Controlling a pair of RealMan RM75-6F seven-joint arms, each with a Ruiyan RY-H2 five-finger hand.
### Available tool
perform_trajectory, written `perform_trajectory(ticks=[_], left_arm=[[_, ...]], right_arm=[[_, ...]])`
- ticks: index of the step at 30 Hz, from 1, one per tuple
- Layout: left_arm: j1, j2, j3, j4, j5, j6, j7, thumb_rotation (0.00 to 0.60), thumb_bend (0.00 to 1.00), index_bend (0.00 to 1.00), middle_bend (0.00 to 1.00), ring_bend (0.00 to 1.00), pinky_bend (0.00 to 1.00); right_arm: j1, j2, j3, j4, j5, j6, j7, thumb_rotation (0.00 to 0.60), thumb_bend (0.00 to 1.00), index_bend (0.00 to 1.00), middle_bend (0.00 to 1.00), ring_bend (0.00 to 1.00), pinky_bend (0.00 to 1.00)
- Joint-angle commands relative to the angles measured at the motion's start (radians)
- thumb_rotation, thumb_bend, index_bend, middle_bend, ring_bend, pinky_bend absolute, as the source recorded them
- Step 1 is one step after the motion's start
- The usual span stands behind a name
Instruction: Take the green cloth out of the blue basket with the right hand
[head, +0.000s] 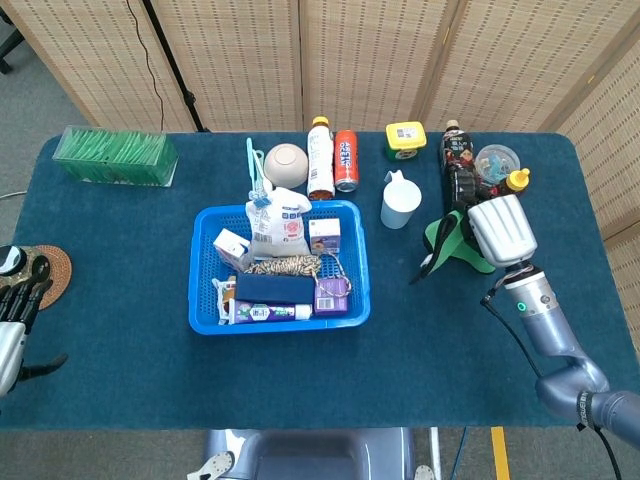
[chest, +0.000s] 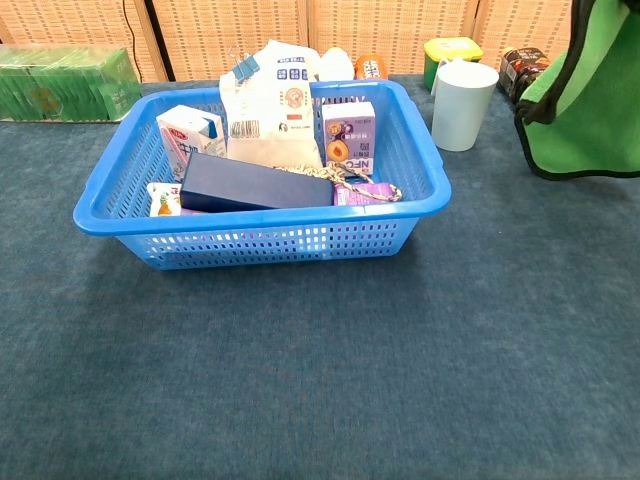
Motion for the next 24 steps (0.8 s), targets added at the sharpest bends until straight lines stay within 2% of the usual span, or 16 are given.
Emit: perform_trajectory(ticks=[1,6,7,8,9,11,13,14,16,21,22,24], left_arm=[[-0.004,0.001,0.001,0.001,-0.002,-0.009,0.005,0.6,0.06,0.0,0.0,0.0,0.0],[-0.006,0.001,0.004,0.0,0.004,-0.013,0.014,0.6,0.06,0.0,0.0,0.0,0.0],[-0.006,0.0,0.004,0.0,0.005,-0.012,0.015,0.6,0.06,0.0,0.0,0.0,0.0],[-0.005,0.0,0.004,-0.001,0.005,-0.011,0.016,0.6,0.06,0.0,0.0,0.0,0.0],[-0.005,0.0,0.004,-0.001,0.005,-0.011,0.015,0.6,0.06,0.0,0.0,0.0,0.0],[-0.005,0.0,0.004,-0.001,0.004,-0.01,0.014,0.6,0.06,0.0,0.0,0.0,0.0],[-0.004,0.0,0.003,0.0,0.003,-0.009,0.012,0.6,0.06,0.0,0.0,0.0,0.0],[-0.003,0.001,0.003,0.001,0.003,-0.008,0.012,0.6,0.06,0.0,0.0,0.0,0.0],[-0.003,0.003,0.005,0.002,0.006,-0.006,0.011,0.6,0.06,0.0,0.0,0.0,0.0],[-0.002,0.004,0.007,0.005,0.013,-0.004,0.005,0.6,0.06,0.0,0.0,0.0,0.0],[0.0,0.003,0.006,0.008,0.015,0.001,0.003,0.6,0.06,0.0,0.0,0.0,0.0],[0.003,-0.002,0.006,0.014,0.018,0.008,0.001,0.6,0.06,0.0,0.0,0.0,0.0]], right_arm=[[-0.018,-0.035,-0.038,0.038,0.006,-0.033,0.045,0.6,0.73,0.68,0.57,0.47,0.77],[-0.04,-0.058,-0.077,0.053,-0.011,-0.041,0.069,0.6,0.73,0.67,0.55,0.45,0.75],[-0.045,-0.061,-0.087,0.055,-0.018,-0.041,0.073,0.6,0.72,0.63,0.5,0.41,0.71],[-0.048,-0.061,-0.094,0.056,-0.022,-0.043,0.074,0.6,0.68,0.53,0.41,0.33,0.63],[-0.052,-0.057,-0.107,0.055,-0.029,-0.051,0.072,0.6,0.62,0.43,0.32,0.24,0.56],[-0.057,-0.042,-0.127,0.047,-0.029,-0.079,0.051,0.6,0.33,0.1,0.06,0.03,0.27],[-0.066,-0.012,-0.133,0.007,0.01,-0.12,-0.021,0.6,0.13,0.0,0.0,0.0,0.1],[-0.074,0.002,-0.126,-0.015,0.02,-0.107,-0.043,0.6,0.05,0.0,0.0,0.0,0.07],[-0.089,0.034,-0.125,-0.054,0.018,-0.083,-0.067,0.6,0.0,0.0,0.0,0.0,0.06],[-0.144,0.14,-0.137,-0.177,-0.001,-0.013,-0.088,0.6,0.0,0.0,0.0,0.0,0.0],[-0.191,0.175,-0.155,-0.225,-0.039,0.065,-0.072,0.6,0.0,0.0,0.0,0.0,0.0],[-0.249,0.202,-0.184,-0.264,-0.085,0.151,-0.051,0.6,0.0,0.0,0.0,0.0,0.0]])
